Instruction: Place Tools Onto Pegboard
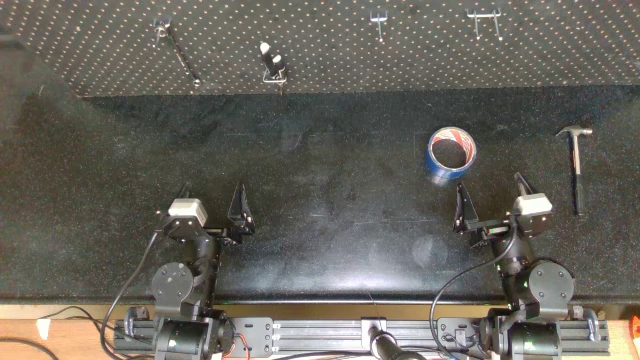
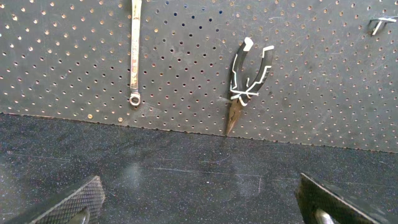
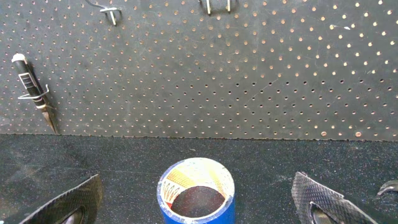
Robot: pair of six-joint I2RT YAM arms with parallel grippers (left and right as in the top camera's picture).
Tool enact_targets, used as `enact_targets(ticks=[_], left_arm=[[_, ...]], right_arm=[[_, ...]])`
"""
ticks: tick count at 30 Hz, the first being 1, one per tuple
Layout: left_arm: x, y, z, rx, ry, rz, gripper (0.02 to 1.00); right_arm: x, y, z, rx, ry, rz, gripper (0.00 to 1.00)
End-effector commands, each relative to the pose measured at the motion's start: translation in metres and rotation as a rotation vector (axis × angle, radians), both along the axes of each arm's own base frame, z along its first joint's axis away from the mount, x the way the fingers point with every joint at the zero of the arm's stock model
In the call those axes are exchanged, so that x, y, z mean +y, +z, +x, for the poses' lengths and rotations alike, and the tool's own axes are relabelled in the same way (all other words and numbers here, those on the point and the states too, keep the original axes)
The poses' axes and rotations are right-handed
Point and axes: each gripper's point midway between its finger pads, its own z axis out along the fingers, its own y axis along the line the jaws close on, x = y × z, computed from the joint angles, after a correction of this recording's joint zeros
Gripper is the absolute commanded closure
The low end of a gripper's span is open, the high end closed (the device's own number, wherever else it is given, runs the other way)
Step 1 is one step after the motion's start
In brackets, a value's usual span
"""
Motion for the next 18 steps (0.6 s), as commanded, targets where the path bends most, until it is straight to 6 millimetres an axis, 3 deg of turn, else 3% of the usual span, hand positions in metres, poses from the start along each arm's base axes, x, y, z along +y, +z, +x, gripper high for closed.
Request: enact_targets(ticks=[1,18], left_arm=[[0.0014,0.0,-0.0005,-0.003,0.008,-0.009,0.025],[0.0014,0.0,-0.0005,-0.003,0.008,-0.009,0.025]], right_arm=[[0.0021,-0.0014,-0.0004,-0.001,0.01,-0.011,0.001],[-0.0013,-0.0001,0.0002,0.004,-0.012,0.03,0.001]])
